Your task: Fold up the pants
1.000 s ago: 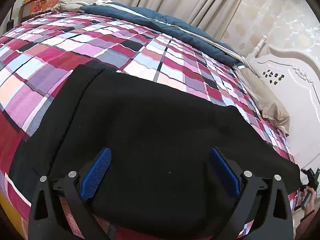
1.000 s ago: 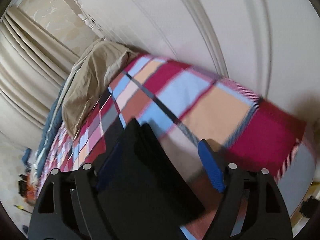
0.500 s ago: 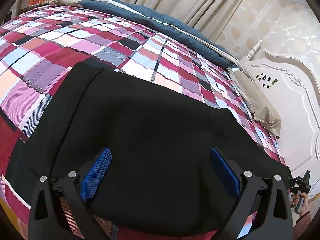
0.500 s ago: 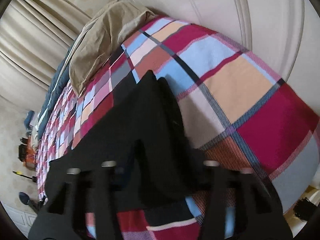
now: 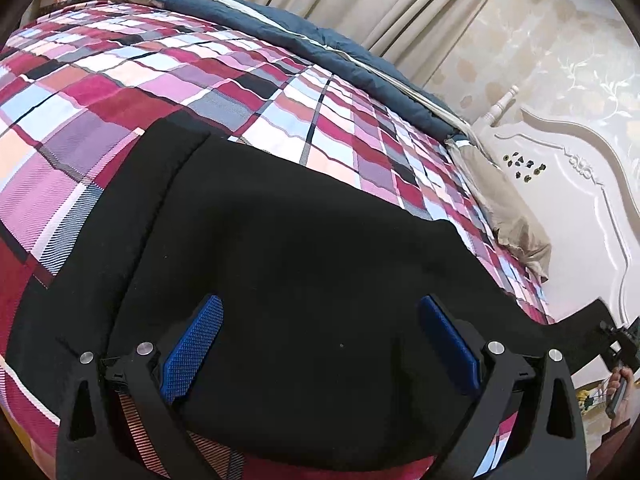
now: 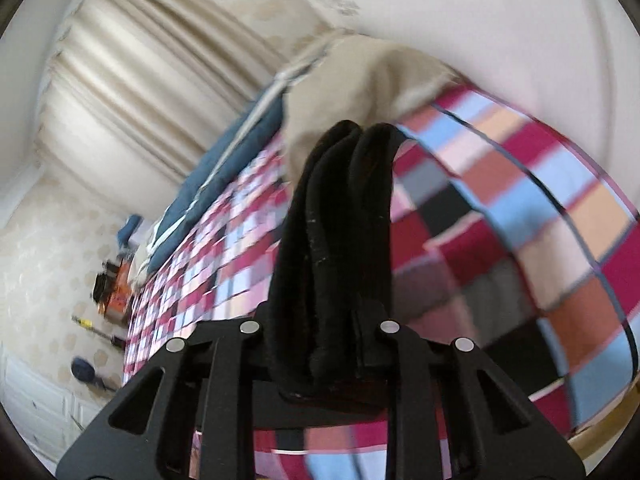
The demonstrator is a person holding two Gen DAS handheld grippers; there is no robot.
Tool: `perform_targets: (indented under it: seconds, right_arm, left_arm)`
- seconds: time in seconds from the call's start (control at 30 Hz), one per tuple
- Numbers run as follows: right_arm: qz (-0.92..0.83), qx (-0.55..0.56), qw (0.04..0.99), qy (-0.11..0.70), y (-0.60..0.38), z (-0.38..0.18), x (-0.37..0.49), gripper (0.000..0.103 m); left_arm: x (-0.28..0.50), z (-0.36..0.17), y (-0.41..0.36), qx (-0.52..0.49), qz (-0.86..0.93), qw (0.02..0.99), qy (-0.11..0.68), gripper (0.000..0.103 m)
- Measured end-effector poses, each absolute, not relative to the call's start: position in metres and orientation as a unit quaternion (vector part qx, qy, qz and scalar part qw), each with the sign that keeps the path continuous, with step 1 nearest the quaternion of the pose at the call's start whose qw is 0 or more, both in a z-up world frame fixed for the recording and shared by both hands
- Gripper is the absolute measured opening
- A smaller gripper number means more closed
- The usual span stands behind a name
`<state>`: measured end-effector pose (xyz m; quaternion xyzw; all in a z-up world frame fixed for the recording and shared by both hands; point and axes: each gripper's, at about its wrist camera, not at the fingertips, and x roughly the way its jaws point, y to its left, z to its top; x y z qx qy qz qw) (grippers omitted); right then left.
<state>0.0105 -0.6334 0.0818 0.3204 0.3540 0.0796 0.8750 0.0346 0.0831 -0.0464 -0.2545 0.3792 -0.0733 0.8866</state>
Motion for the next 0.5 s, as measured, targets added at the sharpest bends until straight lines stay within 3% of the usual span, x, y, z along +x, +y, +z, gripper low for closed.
perform_targets:
  seconds: [0.23, 0.5]
  right_arm:
    - [0.144, 0.261, 0.889, 0.347, -0.546, 0.125, 0.027, 0.022]
    - [0.193, 0.209, 0.882, 0.375, -0.446, 0.12, 0.043, 0.022]
  left_arm:
    - [0.034, -0.046, 0.084, -0.258, -0.075, 0.887, 0.377, 0.097]
    - [0.034, -0.046, 0.087, -0.264, -0.08, 0.885, 0.374, 0.097]
